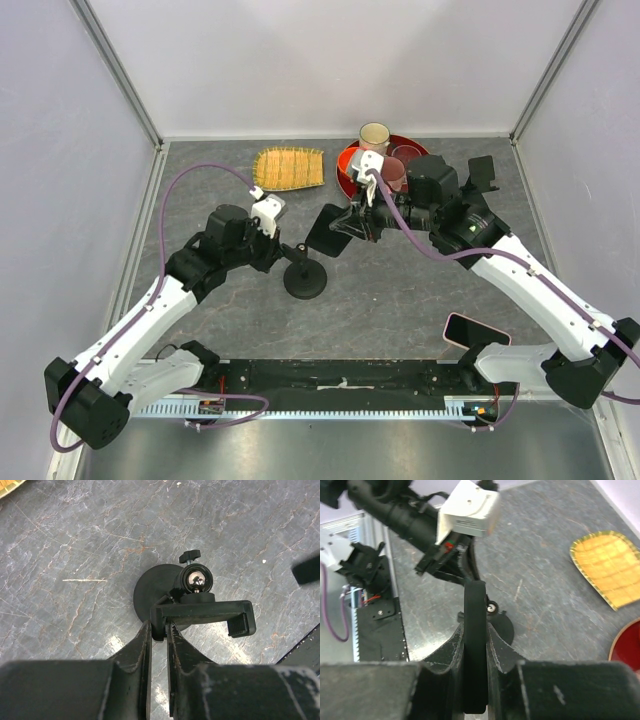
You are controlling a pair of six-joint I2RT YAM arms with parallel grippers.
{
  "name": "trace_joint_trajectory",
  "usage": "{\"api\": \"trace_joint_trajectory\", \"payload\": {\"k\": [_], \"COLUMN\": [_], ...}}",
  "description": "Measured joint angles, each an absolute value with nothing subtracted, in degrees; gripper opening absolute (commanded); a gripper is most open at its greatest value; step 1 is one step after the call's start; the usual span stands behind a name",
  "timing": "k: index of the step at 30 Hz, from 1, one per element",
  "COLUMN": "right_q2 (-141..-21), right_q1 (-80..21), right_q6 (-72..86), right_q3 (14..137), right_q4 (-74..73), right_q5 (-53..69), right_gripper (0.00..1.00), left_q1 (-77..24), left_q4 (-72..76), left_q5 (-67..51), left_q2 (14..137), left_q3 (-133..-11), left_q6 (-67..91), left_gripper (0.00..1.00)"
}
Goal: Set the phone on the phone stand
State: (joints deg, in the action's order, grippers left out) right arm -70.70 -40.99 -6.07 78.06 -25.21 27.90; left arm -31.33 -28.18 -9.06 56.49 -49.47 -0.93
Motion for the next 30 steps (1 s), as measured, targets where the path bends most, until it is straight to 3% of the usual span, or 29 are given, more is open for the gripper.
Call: {"api": "trace_joint_trajectory", "payload": {"k": [7, 18, 30], "right_q2": [-70.67, -75.75, -84.14], "right_q1": [-43.03, -53.87, -55.29], "right_q6": [-9.74, -23.66, -38.74], "right_q3": [76.64, 74.89, 74.91], "right_q4": [-22.31, -21.08, -20.78], "right_q5": [37.98, 41.69, 47.88], "right_gripper": [0.00, 0.00, 0.00], "left_q1": [-31.00, -30.46, -28.93], "left_q4": [-27.86, -26.41, -26.87], "left_q5": [-9.39, -10.74, -15.79], "left_q2": [56.49, 54.48, 54.50], "left_q3": [-49.30, -47.40, -47.40], "left_q6": [-1.10, -1.41, -3.90], "left_gripper": [0.02, 0.02, 0.02]}}
